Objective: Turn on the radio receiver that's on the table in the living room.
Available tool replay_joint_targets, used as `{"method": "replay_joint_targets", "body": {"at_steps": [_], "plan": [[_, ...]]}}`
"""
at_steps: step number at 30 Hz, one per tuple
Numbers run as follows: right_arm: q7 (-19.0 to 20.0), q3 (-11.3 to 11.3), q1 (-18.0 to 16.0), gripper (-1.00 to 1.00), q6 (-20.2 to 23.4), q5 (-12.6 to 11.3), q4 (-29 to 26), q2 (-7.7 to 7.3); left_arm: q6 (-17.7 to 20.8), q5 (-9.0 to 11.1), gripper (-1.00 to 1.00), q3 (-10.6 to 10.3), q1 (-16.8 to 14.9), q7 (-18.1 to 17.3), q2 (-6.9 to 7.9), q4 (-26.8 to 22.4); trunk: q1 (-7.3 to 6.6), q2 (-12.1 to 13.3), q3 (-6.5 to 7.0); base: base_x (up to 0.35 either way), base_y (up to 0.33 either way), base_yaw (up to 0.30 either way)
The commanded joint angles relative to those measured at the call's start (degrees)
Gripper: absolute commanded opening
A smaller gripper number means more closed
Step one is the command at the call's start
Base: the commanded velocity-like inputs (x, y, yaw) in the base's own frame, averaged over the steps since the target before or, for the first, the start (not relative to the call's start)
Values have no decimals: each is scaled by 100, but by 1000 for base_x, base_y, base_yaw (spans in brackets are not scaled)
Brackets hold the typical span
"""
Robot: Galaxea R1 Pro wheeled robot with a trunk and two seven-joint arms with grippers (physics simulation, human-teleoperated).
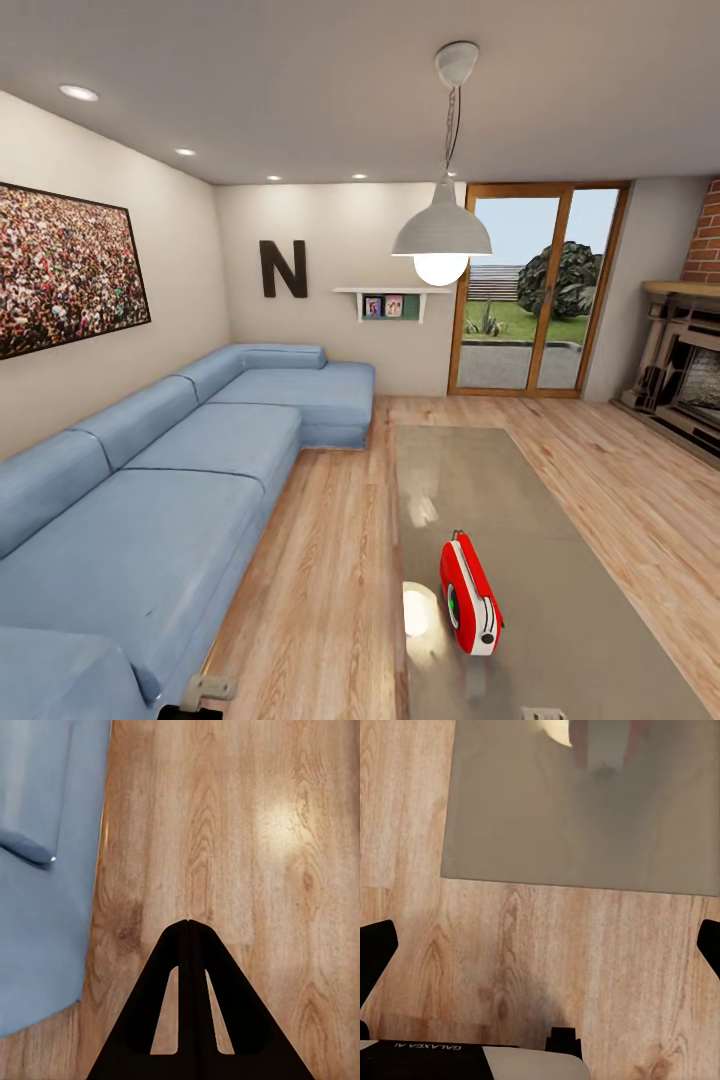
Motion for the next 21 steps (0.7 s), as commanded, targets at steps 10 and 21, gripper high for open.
{"method": "replay_joint_targets", "body": {"at_steps": [10,21], "plan": [[0,0,0,100,0,0,0,0,0,-1,-100,1,0,0,0,0,0,0,0,0,0,0],[0,0,0,100,0,0,0,0,-98,15,-100,6,0,-13,-26,132,0,0,0,0,0,0]]}}
